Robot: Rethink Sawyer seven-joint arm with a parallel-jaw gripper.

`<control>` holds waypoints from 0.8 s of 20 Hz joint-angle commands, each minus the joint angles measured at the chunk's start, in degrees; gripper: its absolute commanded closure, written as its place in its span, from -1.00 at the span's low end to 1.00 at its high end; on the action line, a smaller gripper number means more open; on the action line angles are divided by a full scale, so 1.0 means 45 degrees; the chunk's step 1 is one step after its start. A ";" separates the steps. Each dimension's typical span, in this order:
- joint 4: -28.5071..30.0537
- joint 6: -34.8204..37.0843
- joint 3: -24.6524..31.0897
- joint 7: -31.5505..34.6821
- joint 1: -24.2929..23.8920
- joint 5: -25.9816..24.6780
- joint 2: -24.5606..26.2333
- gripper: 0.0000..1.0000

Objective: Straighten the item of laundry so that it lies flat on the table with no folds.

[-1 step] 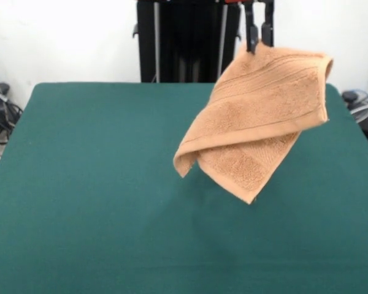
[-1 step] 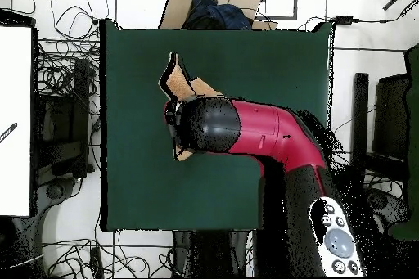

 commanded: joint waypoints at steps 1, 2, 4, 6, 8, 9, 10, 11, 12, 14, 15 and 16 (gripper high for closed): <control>0.1620 -0.0438 0.0393 0.0659 -0.0521 0.0478 -0.0081 1.00; 0.1520 -0.0575 0.0486 0.0221 -0.0787 0.0309 -0.0024 1.00; 0.0681 -0.0362 0.0599 -0.0595 -0.1183 -0.0199 0.0503 1.00; -0.0143 -0.0212 0.0878 -0.1346 -0.1537 -0.0584 0.1324 1.00; -0.0459 -0.0193 0.0937 -0.1401 -0.1612 -0.0774 0.1792 1.00; -0.0459 -0.0207 0.1010 -0.1389 -0.1688 -0.0774 0.1937 1.00; -0.0434 0.0003 0.1032 -0.1318 -0.1736 -0.0707 0.2022 1.00; -0.0380 0.0224 0.1121 -0.1276 -0.1815 -0.0601 0.2149 1.00; -0.0427 0.0373 0.1157 -0.1321 -0.1897 -0.0644 0.2227 1.00; -0.0255 0.0534 0.1324 -0.1292 -0.2106 -0.0464 0.2447 1.00; -0.0157 0.0551 0.1429 -0.1326 -0.2235 -0.0396 0.2562 1.00; -0.0194 0.0705 0.1434 -0.1327 -0.2274 -0.0411 0.2689 1.00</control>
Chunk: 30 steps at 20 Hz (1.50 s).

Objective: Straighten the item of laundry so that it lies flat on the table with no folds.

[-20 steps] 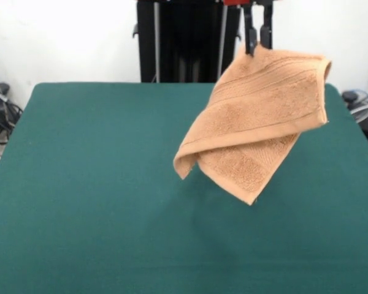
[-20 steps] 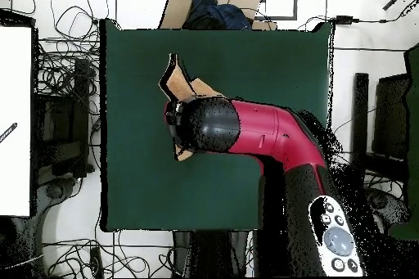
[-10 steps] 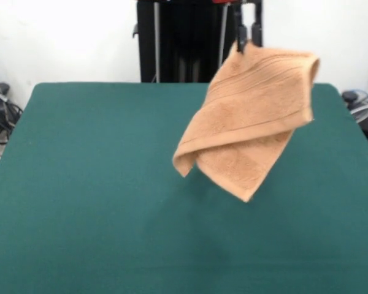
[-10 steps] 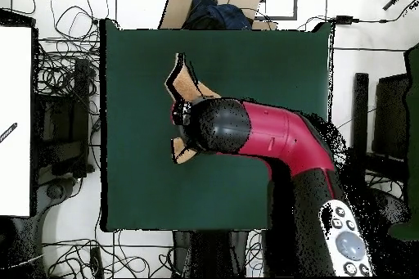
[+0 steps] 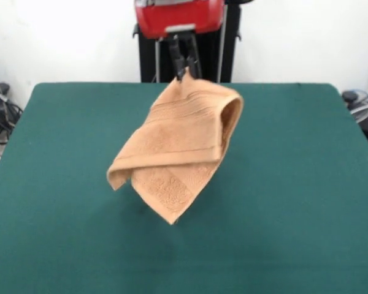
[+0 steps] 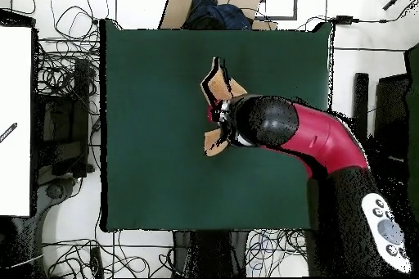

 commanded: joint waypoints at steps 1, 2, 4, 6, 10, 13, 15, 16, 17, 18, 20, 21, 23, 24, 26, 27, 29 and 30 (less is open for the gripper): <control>0.0308 0.0687 0.1473 -0.1342 -0.0389 -0.0223 0.1178 1.00; 0.0263 0.0680 0.1487 -0.1327 -0.0415 -0.0271 0.1279 1.00; 0.0091 0.0616 0.1507 -0.1378 -0.0433 -0.0429 0.1365 1.00; -0.0109 0.0593 0.1495 -0.1486 -0.0432 -0.0629 0.1374 1.00; -0.0854 0.1220 0.1290 -0.1639 -0.0196 -0.0994 0.1383 1.00; -0.1265 0.1957 0.1342 -0.1677 -0.0273 -0.0858 0.1773 1.00; -0.1523 0.2566 0.1306 -0.1470 -0.0288 -0.0745 0.2092 1.00; -0.1556 0.2682 0.1319 -0.1440 -0.0330 -0.0719 0.2179 1.00; -0.1606 0.2741 0.1354 -0.1417 -0.0364 -0.0692 0.2260 1.00; -0.1536 0.2847 0.1366 -0.1427 -0.0418 -0.0678 0.2258 1.00; -0.1569 0.2802 0.1427 -0.1465 -0.0463 -0.0684 0.2377 1.00; -0.1532 0.2604 0.1457 -0.1467 -0.0488 -0.0711 0.2437 1.00; -0.1509 0.2345 0.1627 -0.1735 -0.0585 -0.0866 0.2460 1.00; -0.1470 0.2325 0.1622 -0.1637 -0.0581 -0.0892 0.2416 1.00; -0.1610 0.2564 0.1459 -0.1369 -0.0481 -0.1031 0.2367 -1.00; -0.1543 0.2422 0.1431 -0.1309 -0.0480 -0.1044 0.2338 -1.00; -0.1326 0.2089 0.1437 -0.1229 -0.0530 -0.1026 0.2279 -1.00; -0.1273 0.1930 0.1451 -0.1184 -0.0535 -0.1014 0.2279 -1.00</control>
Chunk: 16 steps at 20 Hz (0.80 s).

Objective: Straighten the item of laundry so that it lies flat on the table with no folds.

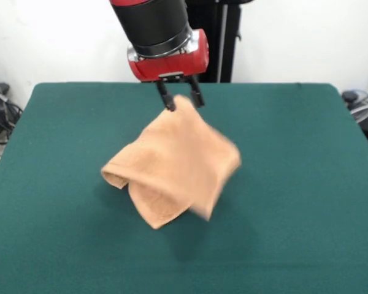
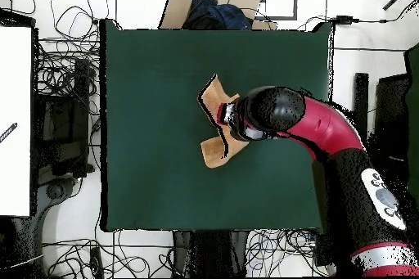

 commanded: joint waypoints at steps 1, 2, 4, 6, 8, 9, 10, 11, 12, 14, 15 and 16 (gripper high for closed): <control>0.0084 0.0071 0.1016 -0.1169 -0.0028 -0.0597 0.0035 -1.00; 0.0080 0.0037 0.1010 -0.1133 -0.0005 -0.0599 0.0034 -1.00; 0.0037 -0.0001 0.0915 -0.0970 0.0065 -0.0614 0.0012 -1.00; 0.0124 -0.0260 0.0880 -0.0795 0.0079 -0.0583 -0.0017 -1.00; 0.0092 -0.0494 0.0917 -0.0735 0.0096 -0.0561 0.0042 -1.00; 0.0079 -0.0651 0.0926 -0.0612 0.0102 -0.0488 0.0111 -1.00; 0.0093 -0.0632 0.0800 -0.0253 0.0186 -0.0353 0.0153 -1.00; 0.0214 -0.0915 0.0799 -0.0138 0.0206 -0.0346 0.0186 -1.00; 0.0410 -0.1330 0.0805 -0.0020 0.0202 -0.0359 0.0228 -1.00; 0.1022 -0.2621 0.0903 0.0334 0.0232 -0.0404 0.0481 -1.00; 0.1225 -0.2989 0.0975 0.0433 0.0227 -0.0362 0.0599 -1.00; 0.1428 -0.3174 0.0963 0.0599 0.0305 -0.0338 0.0558 -1.00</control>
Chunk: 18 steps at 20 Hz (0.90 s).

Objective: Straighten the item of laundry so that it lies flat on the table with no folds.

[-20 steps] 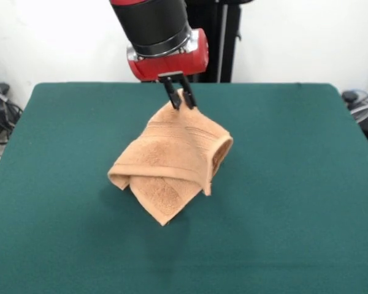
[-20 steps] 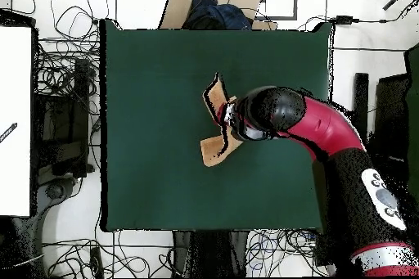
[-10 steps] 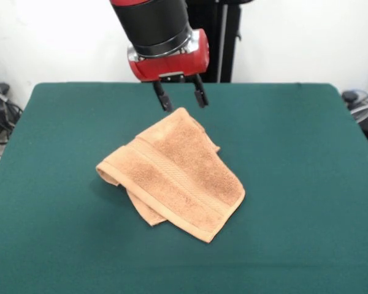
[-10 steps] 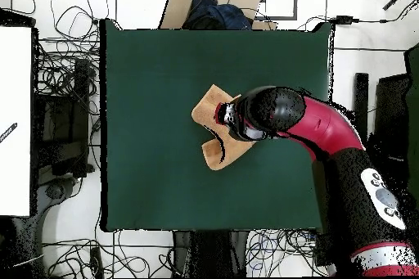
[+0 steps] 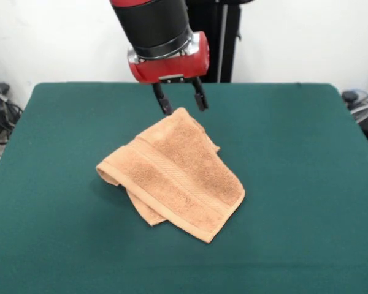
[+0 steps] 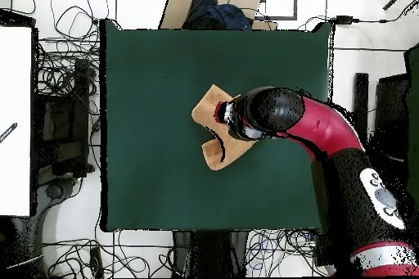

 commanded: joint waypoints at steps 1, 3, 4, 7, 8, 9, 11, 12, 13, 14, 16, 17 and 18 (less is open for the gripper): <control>0.1442 -0.2610 0.0842 0.0740 0.0456 -0.0424 0.0383 -1.00; 0.1345 -0.2017 0.0411 0.0774 0.0861 -0.0711 0.0075 -1.00; 0.1007 -0.1392 0.0286 0.0489 0.0967 -0.0846 0.0063 -1.00; -0.0365 0.0609 0.0093 -0.0716 0.1119 -0.1359 0.0307 -1.00; -0.0548 0.0956 0.0139 -0.0971 0.1101 -0.1413 0.0337 -1.00; -0.0791 0.1225 0.0186 -0.1237 0.1045 -0.1497 0.0437 -1.00; -0.0697 0.1246 0.0353 -0.1311 0.0936 -0.1452 0.0487 -1.00; -0.0225 0.0857 0.0449 -0.1224 0.0830 -0.1418 0.0392 -1.00; -0.0034 0.0647 0.0523 -0.1162 0.0760 -0.1415 0.0388 -1.00; -0.0083 0.0568 0.0583 -0.1133 0.0722 -0.1426 0.0531 -1.00; -0.0026 0.0306 0.0689 -0.1027 0.0659 -0.1428 0.0687 -1.00; -0.0110 0.0246 0.0720 -0.1003 0.0652 -0.1443 0.0829 -1.00; -0.0143 0.0239 0.0778 -0.1070 0.0625 -0.1476 0.0912 -1.00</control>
